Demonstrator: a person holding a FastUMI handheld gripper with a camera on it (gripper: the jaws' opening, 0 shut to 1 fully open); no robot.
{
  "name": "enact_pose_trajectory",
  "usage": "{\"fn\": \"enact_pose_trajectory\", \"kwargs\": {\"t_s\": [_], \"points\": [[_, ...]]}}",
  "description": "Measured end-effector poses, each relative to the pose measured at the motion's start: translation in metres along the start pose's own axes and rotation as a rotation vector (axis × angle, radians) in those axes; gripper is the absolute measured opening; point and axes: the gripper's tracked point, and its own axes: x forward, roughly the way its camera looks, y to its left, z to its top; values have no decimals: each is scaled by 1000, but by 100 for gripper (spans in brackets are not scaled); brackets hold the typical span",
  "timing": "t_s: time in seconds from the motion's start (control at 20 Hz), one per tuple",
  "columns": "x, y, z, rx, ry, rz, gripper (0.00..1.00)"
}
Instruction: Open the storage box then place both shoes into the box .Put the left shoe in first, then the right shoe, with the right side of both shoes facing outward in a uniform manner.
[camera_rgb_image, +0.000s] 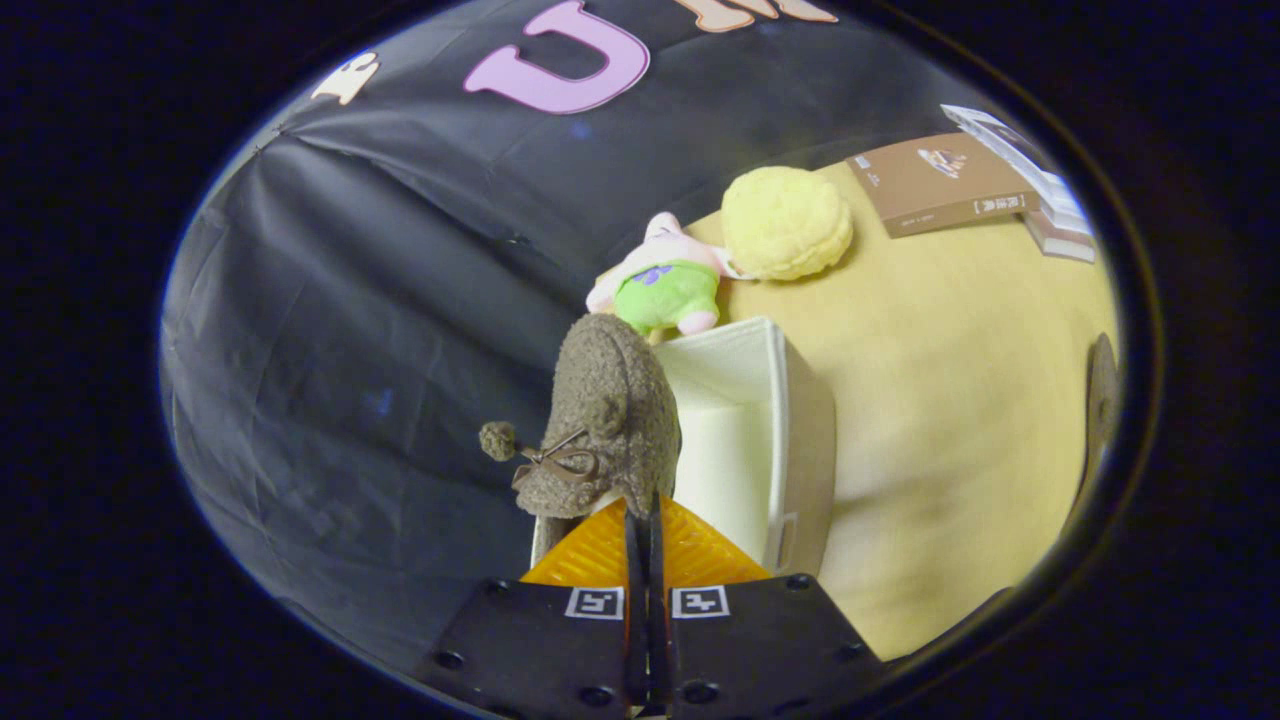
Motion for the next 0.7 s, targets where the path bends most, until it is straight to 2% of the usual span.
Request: {"fn": "enact_pose_trajectory", "kwargs": {"t_s": [0.35,0.7], "points": [[44,-4,-24,-23,26,-104,4],[74,-11,-48,-33,82,-162,4]]}}
